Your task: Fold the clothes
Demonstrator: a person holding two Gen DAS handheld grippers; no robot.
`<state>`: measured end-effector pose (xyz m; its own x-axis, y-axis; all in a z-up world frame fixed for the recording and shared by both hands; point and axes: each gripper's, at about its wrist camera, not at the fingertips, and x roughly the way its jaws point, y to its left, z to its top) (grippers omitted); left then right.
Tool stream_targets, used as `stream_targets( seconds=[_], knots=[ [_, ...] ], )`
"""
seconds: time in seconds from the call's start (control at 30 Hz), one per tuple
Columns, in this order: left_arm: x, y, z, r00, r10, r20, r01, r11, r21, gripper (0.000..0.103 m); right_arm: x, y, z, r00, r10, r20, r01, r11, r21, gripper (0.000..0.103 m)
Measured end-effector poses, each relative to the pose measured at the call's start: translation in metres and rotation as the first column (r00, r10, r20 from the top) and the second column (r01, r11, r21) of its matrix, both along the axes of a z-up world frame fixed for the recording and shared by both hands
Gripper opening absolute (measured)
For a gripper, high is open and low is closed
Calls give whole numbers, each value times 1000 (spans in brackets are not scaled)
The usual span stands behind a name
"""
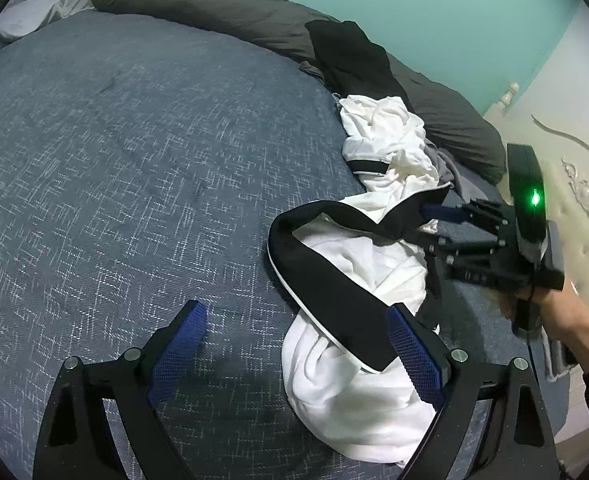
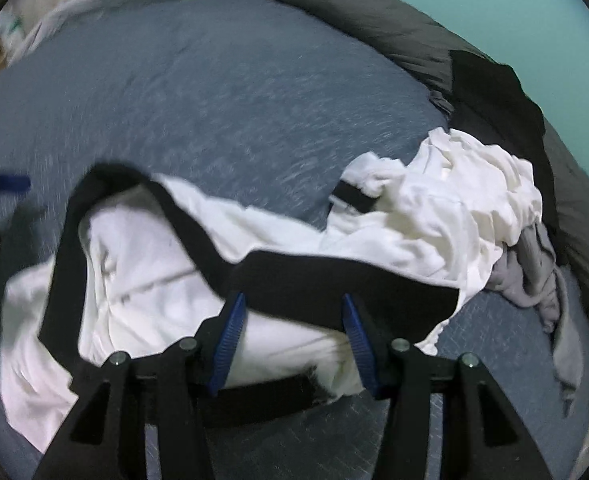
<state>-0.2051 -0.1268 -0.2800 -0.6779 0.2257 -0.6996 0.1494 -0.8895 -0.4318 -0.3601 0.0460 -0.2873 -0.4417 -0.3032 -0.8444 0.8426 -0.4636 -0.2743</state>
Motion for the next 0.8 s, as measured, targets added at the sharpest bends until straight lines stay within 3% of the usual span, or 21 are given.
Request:
stream_targets(
  seconds=[0.13, 0.37, 0.4, 0.53, 0.6, 0.8],
  knots=[
    [0, 0, 0, 1000, 1, 1, -1, 1000, 1, 94, 0, -7, -14, 996, 2, -86, 6, 996, 92, 52],
    [0, 0, -2, 1000, 6, 5, -6, 1000, 5, 94, -17, -10, -4, 992, -58, -114, 61, 998, 24, 52],
    [0, -1, -2, 1000, 8, 6, -8, 1000, 6, 94, -19, -9, -2, 994, -64, -91, 65, 998, 2, 49],
    [0, -1, -3, 1000, 6, 8, -6, 1000, 18, 94, -17, -11, 4, 997, -57, -56, 57, 998, -15, 11],
    [-1, -1, -4, 1000, 6, 10, -6, 1000, 27, 94, -12, -9, 13, 996, -70, -51, 67, 996, -56, 5],
    [-7, -1, -11, 1000, 8, 17, -9, 997, 80, 94, -11, 2, 46, 995, -96, -4, 93, 978, -185, 4]
  ],
)
